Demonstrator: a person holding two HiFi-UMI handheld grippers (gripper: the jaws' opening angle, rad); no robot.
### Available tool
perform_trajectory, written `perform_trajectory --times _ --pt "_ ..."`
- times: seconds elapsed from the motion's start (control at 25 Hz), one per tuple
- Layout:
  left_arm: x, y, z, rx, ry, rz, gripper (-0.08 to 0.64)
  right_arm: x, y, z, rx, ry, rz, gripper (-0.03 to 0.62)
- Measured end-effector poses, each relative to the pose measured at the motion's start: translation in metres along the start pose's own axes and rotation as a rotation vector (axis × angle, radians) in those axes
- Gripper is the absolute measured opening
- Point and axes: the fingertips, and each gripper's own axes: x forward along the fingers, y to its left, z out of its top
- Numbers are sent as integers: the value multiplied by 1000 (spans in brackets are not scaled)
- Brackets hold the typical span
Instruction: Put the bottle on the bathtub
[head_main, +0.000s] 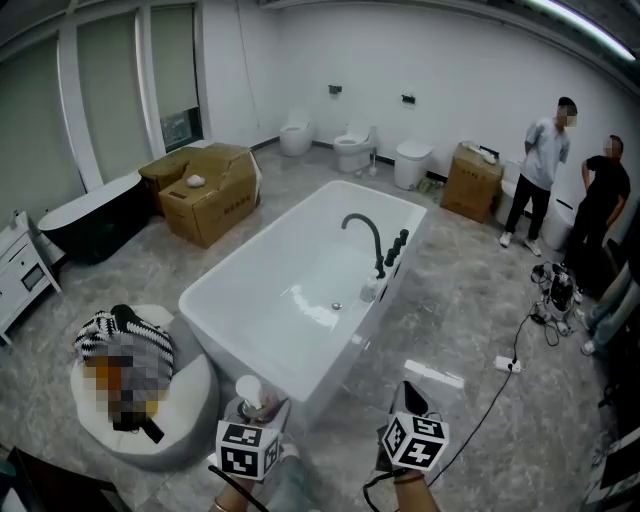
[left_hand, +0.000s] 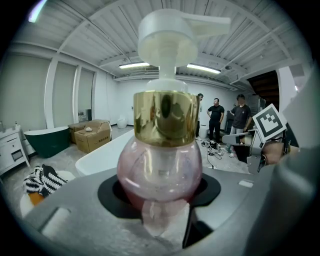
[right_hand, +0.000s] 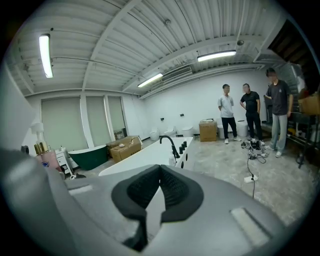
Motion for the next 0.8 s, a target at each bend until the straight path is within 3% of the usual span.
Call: perform_trajectory --times 0.36,0.8 --pt "65 41 50 -4 -53 -51 227 63 15 40 -44 -21 -36 2" --pt "150 113 99 17 -43 -103 227 171 47 89 -49 -36 -83 2"
